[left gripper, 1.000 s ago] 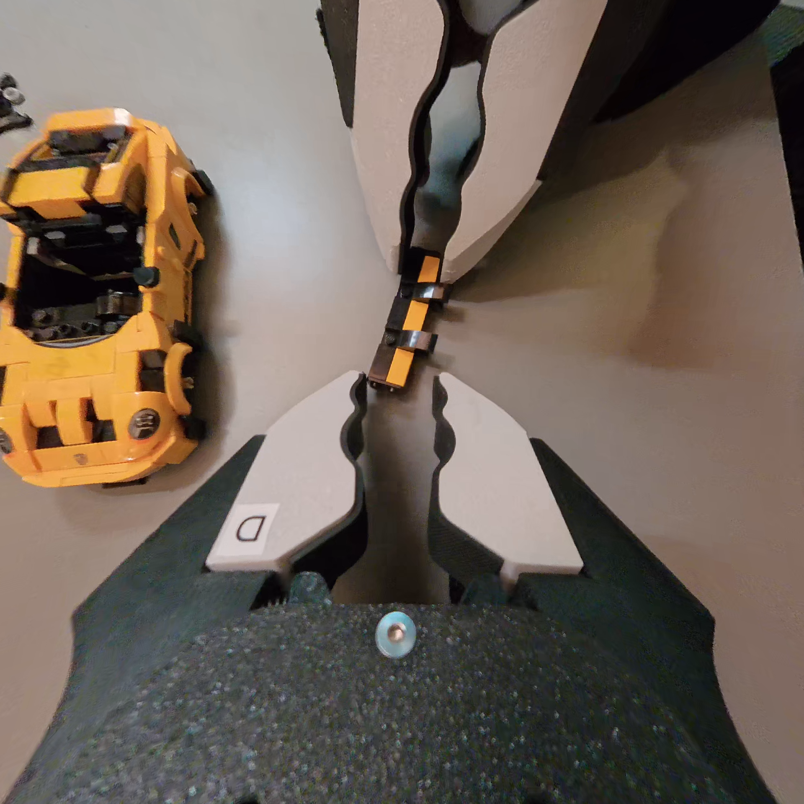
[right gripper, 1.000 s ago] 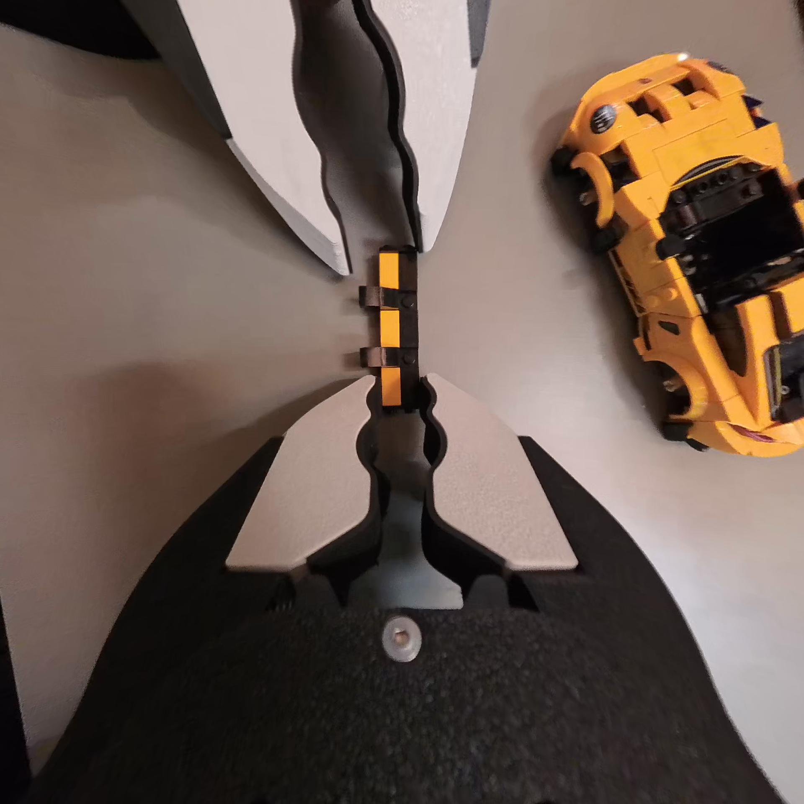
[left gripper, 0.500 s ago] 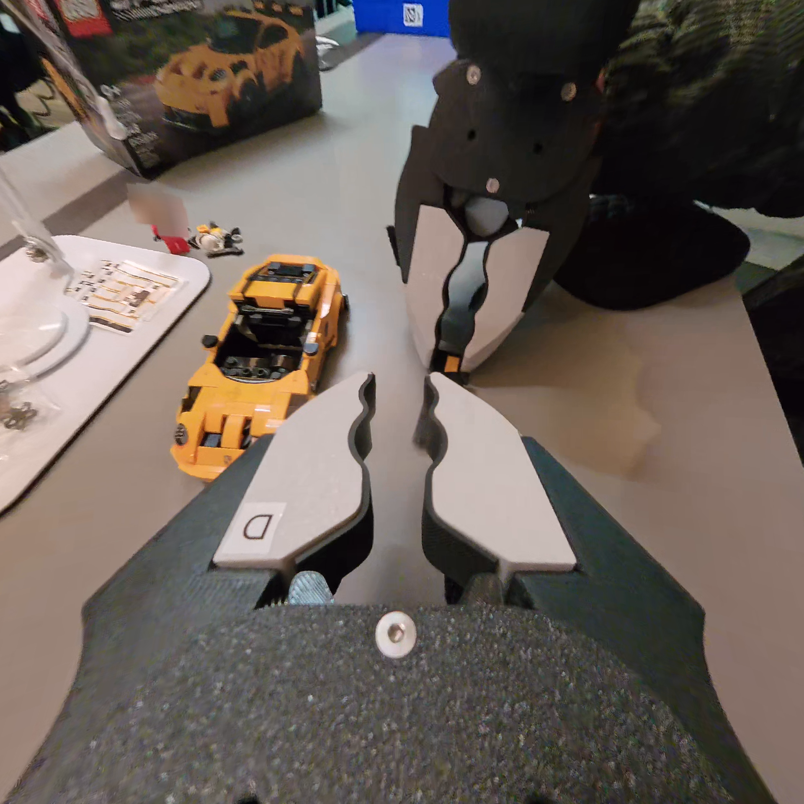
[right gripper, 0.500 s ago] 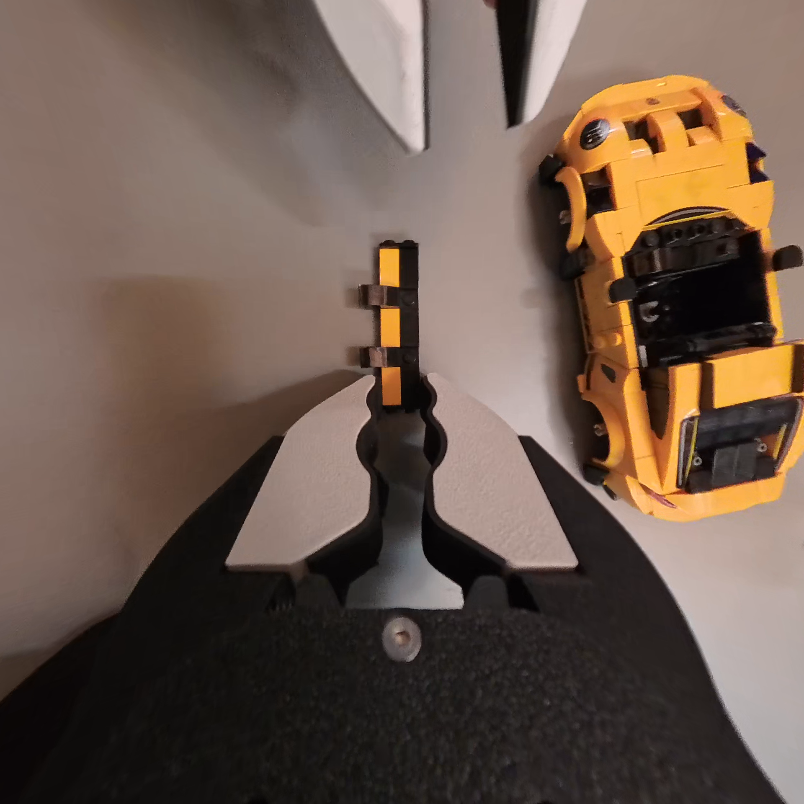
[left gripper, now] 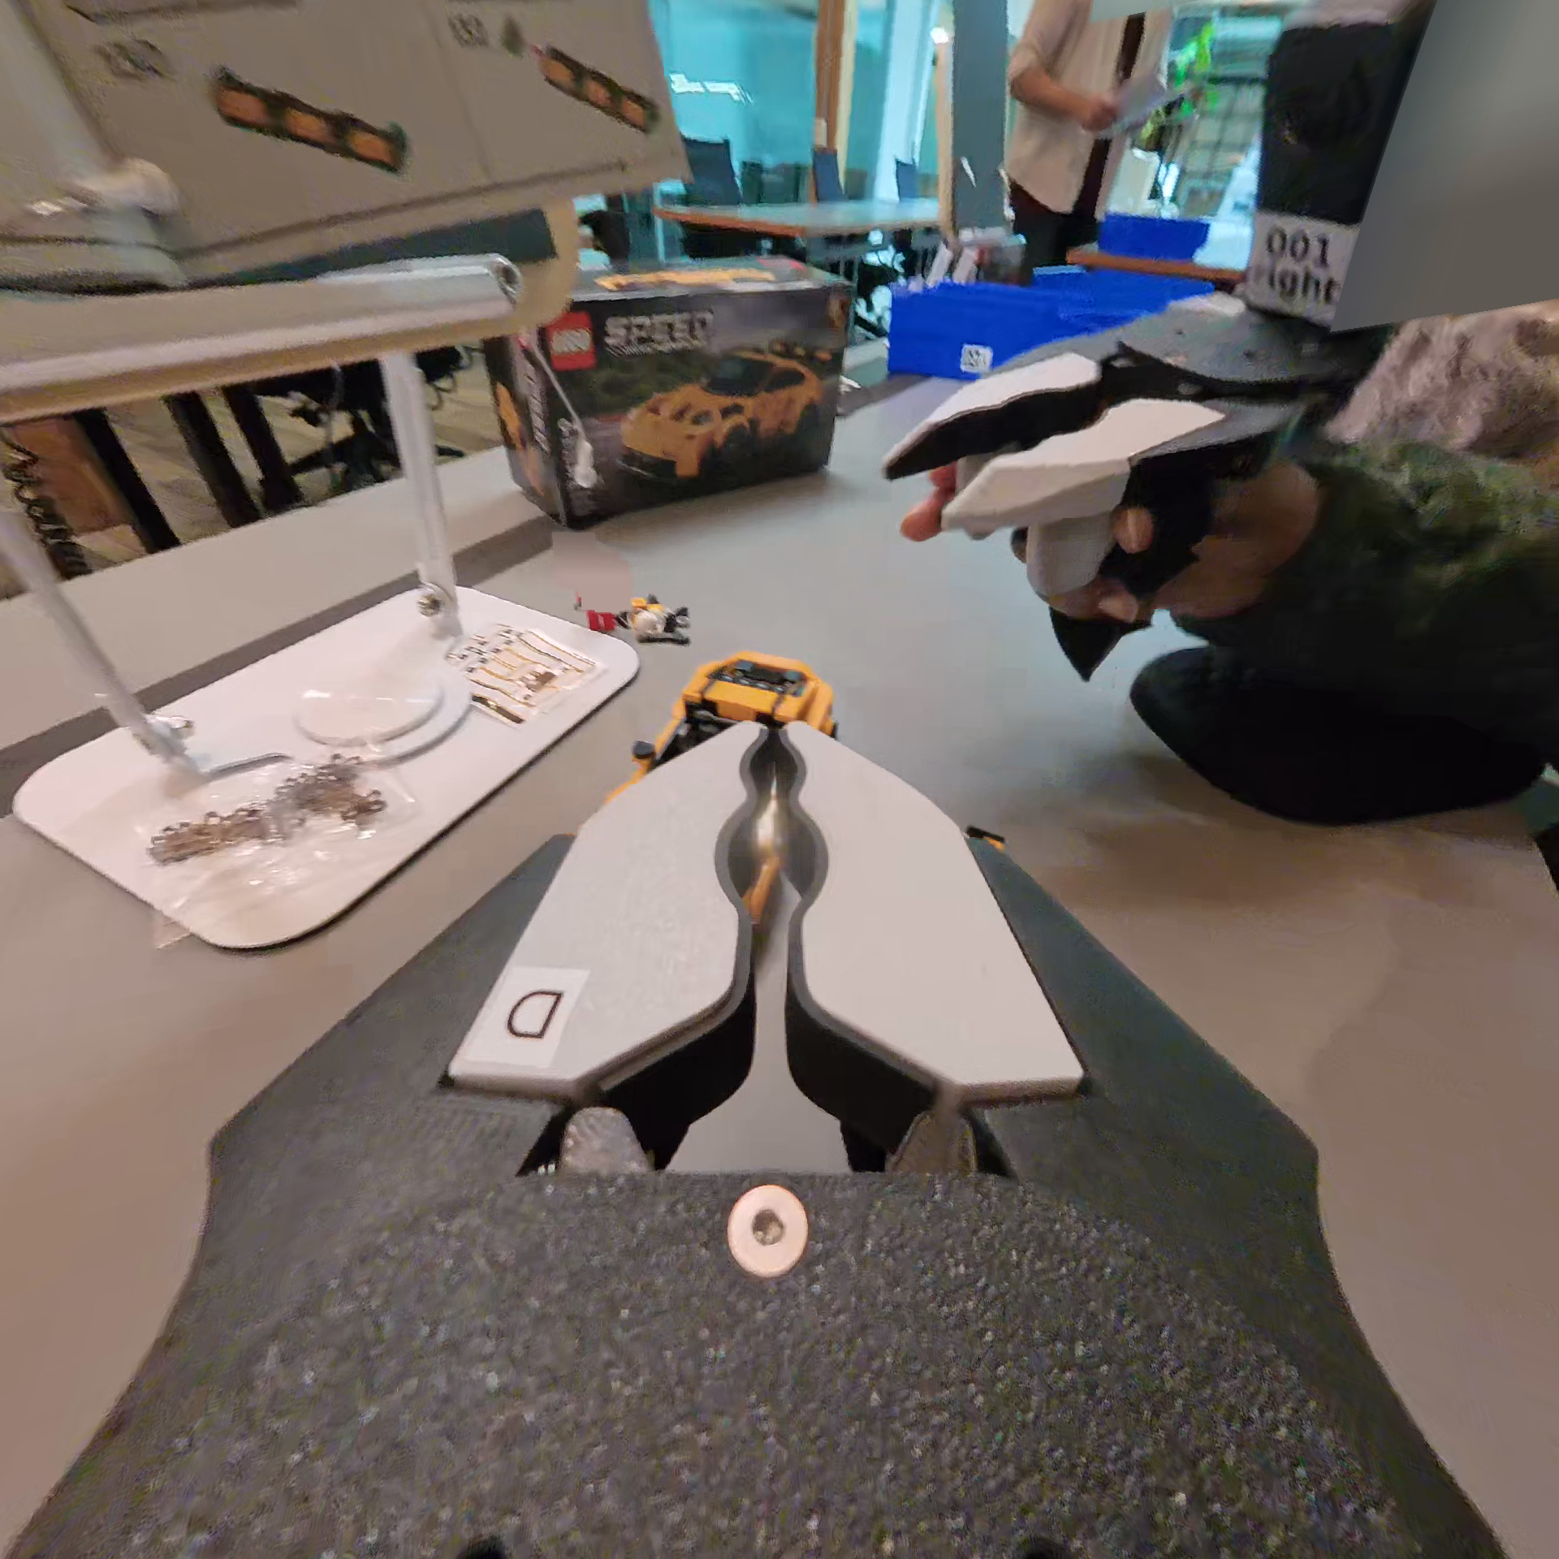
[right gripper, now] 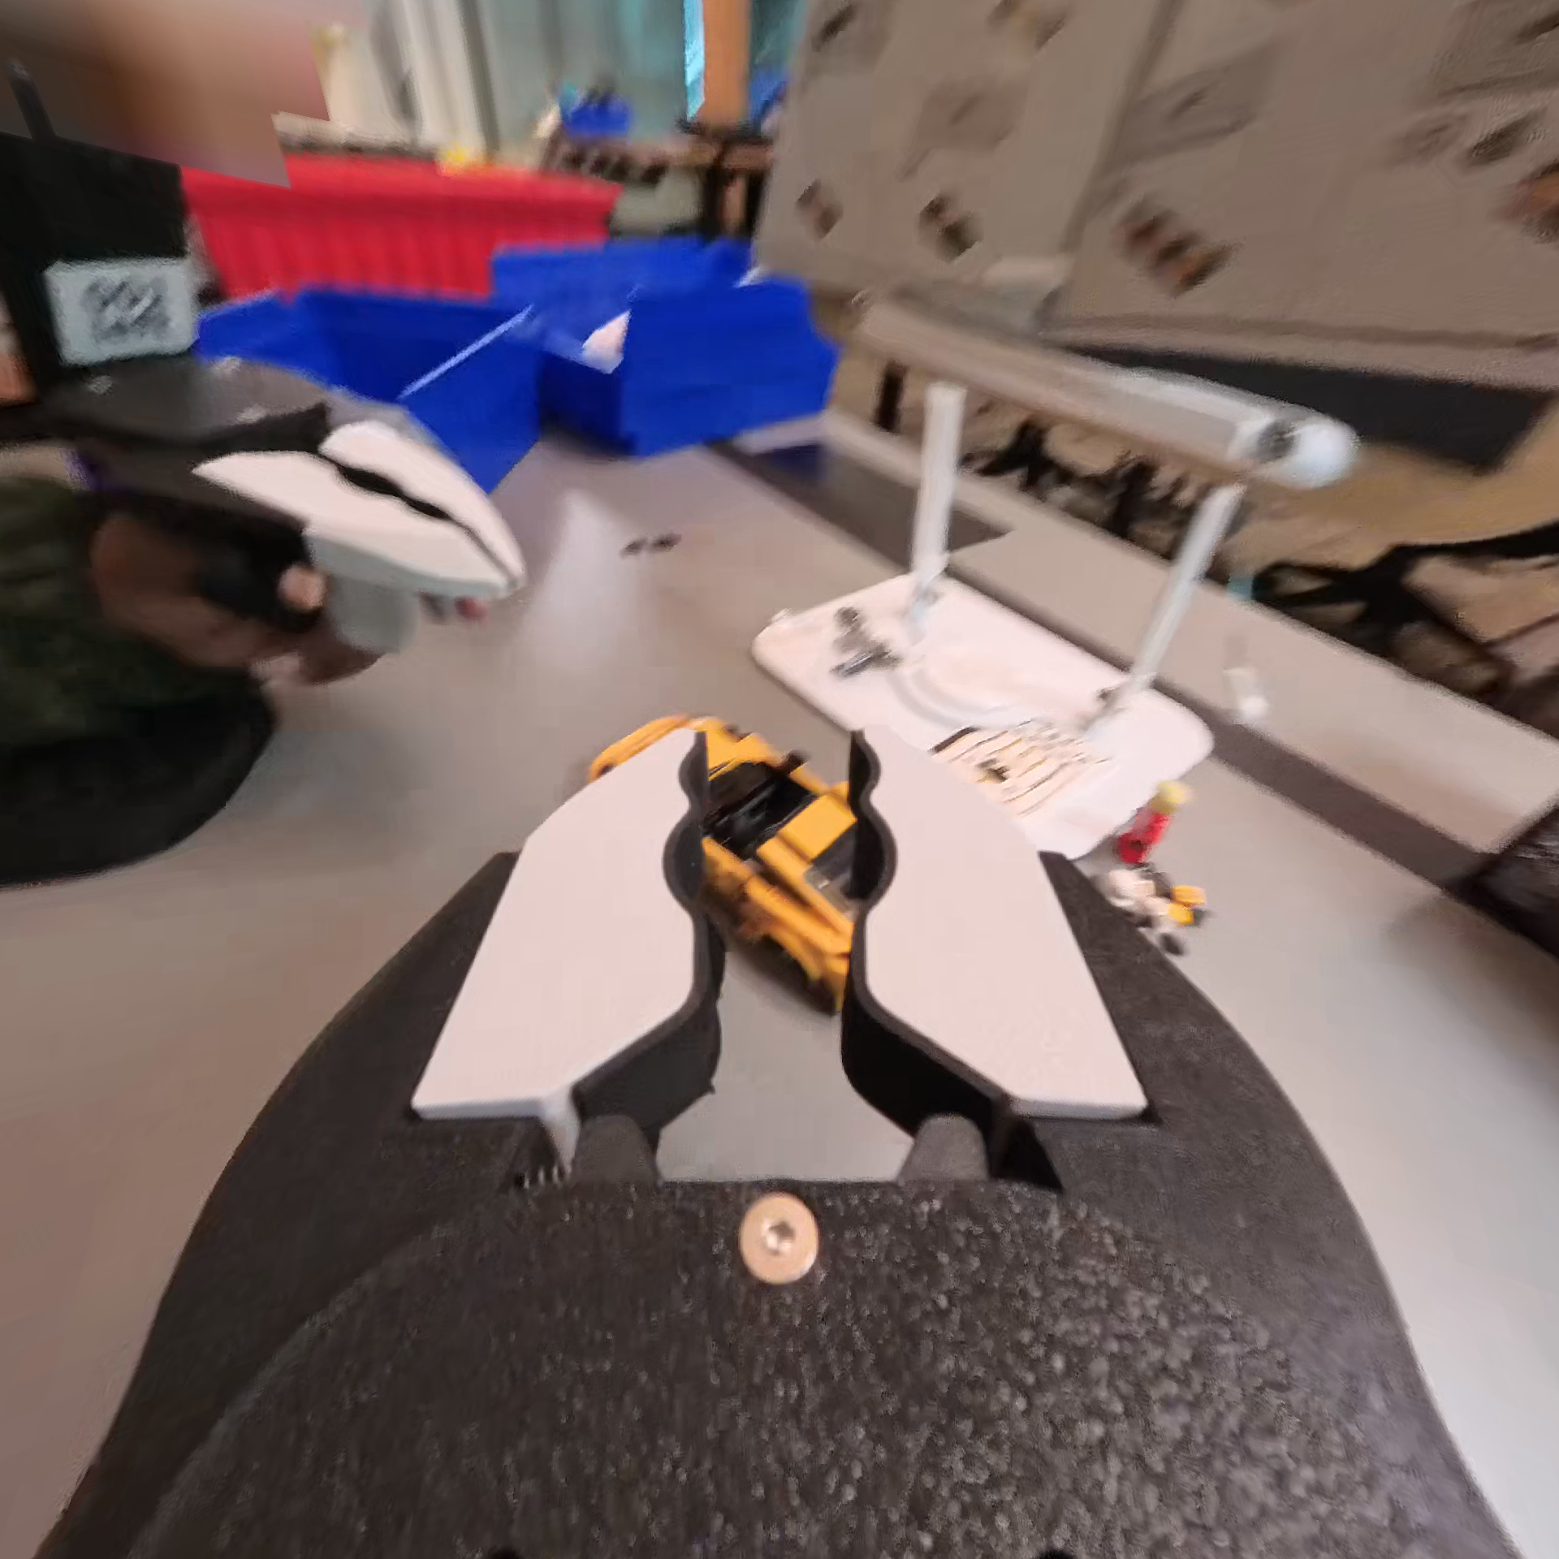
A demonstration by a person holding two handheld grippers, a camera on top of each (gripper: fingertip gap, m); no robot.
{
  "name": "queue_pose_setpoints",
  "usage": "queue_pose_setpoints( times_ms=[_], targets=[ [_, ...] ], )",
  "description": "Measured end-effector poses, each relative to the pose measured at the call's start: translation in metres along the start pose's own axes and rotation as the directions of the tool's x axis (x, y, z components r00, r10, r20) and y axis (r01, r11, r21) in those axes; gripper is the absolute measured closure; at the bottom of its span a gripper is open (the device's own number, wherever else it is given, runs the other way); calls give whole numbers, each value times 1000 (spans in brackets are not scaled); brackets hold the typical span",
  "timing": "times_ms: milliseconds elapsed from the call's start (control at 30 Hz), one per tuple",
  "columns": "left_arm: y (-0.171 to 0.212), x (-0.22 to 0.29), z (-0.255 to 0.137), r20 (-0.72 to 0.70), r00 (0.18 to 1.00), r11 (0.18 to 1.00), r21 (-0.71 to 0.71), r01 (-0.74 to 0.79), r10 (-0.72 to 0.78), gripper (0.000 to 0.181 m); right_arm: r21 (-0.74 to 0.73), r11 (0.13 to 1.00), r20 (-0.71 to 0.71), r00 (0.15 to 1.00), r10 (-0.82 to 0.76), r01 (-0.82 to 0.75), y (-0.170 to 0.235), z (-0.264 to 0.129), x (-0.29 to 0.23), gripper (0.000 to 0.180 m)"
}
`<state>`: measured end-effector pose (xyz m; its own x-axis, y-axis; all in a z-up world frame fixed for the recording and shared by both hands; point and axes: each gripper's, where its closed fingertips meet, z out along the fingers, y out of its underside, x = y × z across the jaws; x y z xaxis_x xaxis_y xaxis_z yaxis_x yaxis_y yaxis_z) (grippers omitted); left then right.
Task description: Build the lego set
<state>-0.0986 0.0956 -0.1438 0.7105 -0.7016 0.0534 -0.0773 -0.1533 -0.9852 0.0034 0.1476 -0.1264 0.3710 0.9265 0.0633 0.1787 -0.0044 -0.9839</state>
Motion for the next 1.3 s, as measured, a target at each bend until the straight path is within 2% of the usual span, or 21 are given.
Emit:
queue_pose_setpoints(
  times_ms=[167,300,600,1033,1167,1300],
  targets=[
    [-10,-17,-9,85,996,998,60,11,-16,181,133,991,-196,980,39,-13,-5,-14,36,180],
    [-19,-30,-15,155,987,992,126,9,-28,181,148,989,-243,968,64,-28,0,-18,45,180],
    [-31,-59,-19,260,960,975,217,46,-103,181,177,984,-250,968,35,10,-7,-25,43,180],
    [-120,-129,14,389,920,941,325,-91,-45,181,168,986,-233,972,34,5,-2,-30,44,180],
    [-124,-160,15,490,871,946,297,-133,-31,181,178,984,-271,962,18,32,-1,-33,51,180],
    [-115,-181,1,600,800,954,256,-157,-29,181,203,977,-339,941,10,62,-5,-40,61,180]
  ],
)
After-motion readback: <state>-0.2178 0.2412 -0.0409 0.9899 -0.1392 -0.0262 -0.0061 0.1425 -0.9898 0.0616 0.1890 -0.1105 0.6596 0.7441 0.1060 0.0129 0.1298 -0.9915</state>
